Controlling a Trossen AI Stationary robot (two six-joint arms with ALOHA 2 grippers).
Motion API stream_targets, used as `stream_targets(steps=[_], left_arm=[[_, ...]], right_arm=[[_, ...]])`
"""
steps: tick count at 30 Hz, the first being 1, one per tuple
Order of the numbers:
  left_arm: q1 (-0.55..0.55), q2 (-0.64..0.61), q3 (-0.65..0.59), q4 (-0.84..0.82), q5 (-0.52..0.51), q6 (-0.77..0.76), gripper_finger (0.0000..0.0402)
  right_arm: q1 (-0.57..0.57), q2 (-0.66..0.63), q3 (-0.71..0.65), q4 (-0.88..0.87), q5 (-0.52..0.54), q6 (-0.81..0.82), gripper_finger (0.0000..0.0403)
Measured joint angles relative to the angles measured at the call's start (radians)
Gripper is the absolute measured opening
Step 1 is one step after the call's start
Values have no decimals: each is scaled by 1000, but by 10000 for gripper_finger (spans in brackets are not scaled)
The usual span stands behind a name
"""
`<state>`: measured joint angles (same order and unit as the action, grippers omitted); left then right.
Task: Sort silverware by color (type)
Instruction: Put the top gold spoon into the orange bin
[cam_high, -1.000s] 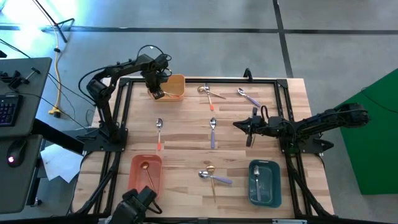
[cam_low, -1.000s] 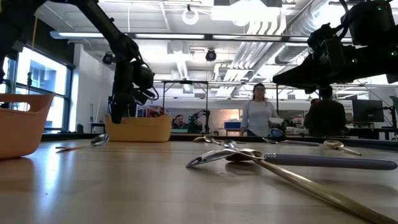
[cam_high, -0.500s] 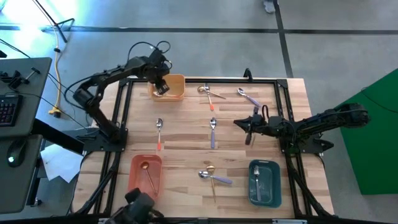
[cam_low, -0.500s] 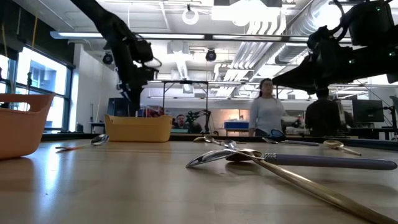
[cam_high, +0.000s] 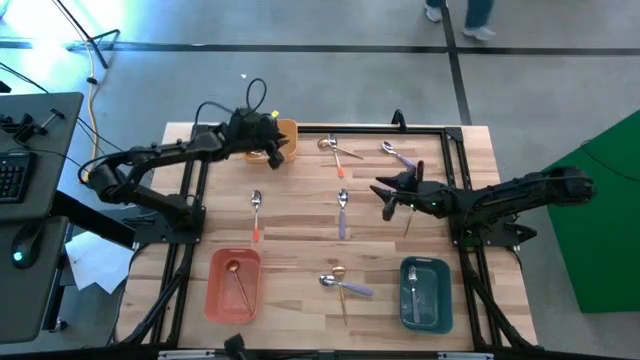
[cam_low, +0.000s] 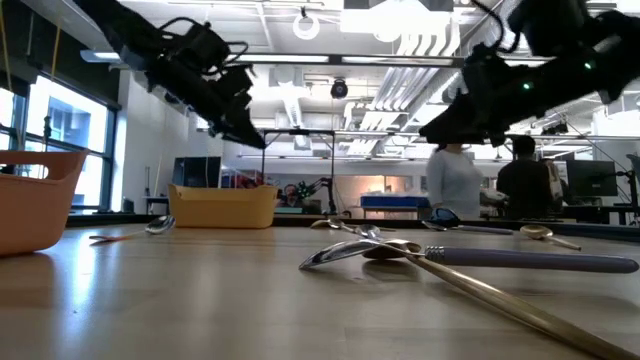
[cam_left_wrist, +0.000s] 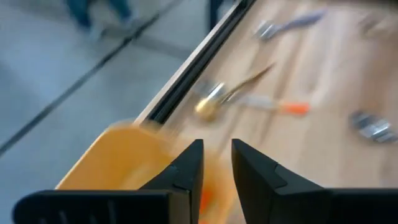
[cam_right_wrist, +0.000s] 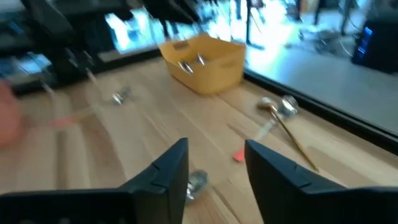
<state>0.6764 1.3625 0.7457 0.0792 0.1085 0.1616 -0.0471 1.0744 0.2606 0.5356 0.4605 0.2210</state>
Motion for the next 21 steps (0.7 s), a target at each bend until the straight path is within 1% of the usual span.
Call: stream_targets(steps=[3, 5, 7, 9, 12, 14, 16, 19, 21], left_arm=[[-40, -6, -74, 193, 61, -28, 54], [-60, -6, -114, 304, 95, -44, 45], [-81, 0, -146, 399, 99, -62, 36], [-96, 0, -173, 451, 109, -87, 27], [-107, 0, -204, 525, 208, -135, 18], [-112, 0, -222, 569, 253, -139, 13], [-116, 0, -240, 605, 265, -127, 9], [-113, 0, -273, 664, 263, -134, 7], [-112, 0, -289, 697, 259, -142, 8]], right_arm=[[-17, 0, 94, -187, 11, 15, 162], [-46, 0, 150, -268, 11, 8, 165], [-95, 0, 203, -341, -19, -18, 165], [-156, 3, 247, -398, -85, -43, 165], [-256, 36, 308, -418, -208, -76, 165], [-322, 82, 357, -421, -293, -105, 165], [-389, 146, 411, -451, -377, -138, 165], [-487, 269, 492, -493, -546, -201, 165], [-539, 365, 547, -502, -619, -226, 165]])
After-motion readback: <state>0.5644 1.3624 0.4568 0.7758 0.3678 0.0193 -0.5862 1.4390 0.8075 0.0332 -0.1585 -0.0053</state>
